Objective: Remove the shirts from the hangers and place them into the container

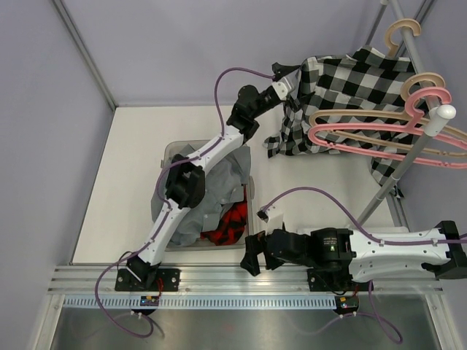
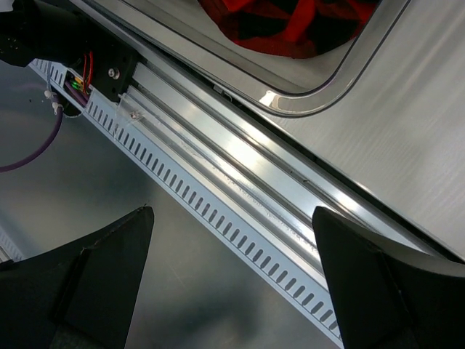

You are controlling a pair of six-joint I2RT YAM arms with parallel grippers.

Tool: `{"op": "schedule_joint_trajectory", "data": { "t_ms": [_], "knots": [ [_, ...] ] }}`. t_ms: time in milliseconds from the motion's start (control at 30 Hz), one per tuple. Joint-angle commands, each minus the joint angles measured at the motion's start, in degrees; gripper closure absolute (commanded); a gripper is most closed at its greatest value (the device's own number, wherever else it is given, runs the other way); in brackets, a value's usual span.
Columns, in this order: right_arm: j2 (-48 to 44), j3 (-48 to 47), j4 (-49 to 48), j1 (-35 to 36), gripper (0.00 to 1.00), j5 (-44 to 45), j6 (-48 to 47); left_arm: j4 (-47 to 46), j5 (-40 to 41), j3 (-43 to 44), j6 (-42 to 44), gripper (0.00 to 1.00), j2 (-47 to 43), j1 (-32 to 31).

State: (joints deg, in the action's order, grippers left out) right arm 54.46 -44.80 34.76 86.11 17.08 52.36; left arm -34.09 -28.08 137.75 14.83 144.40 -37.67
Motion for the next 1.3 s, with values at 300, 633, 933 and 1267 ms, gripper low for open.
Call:
{"op": "schedule_joint_trajectory", "data": {
  "t_ms": [300,633,933,1267],
  "knots": [
    [-0.9,-1.0,0.7,1.7,0.00,6.0,2.9,-16.3,-13.3,-5.0,-18.1,0.12,-5.3,-1.4],
    [-6.9,1.9,1.3,2.0,0.01,6.9,4.5,-23.7,-16.8,-12.0,-23.5,0.13,-12.4,-6.5],
    [-5.3,0.2,2.4,4.3,0.01,8.9,5.0,-5.2,-12.1,0.0,-15.5,0.18,-9.3,-7.9],
    [-1.9,-3.0,1.7,6.8,0.00,10.1,3.4,-2.4,-2.2,-0.9,-10.7,0.12,-6.8,-9.6]
  ]
}}
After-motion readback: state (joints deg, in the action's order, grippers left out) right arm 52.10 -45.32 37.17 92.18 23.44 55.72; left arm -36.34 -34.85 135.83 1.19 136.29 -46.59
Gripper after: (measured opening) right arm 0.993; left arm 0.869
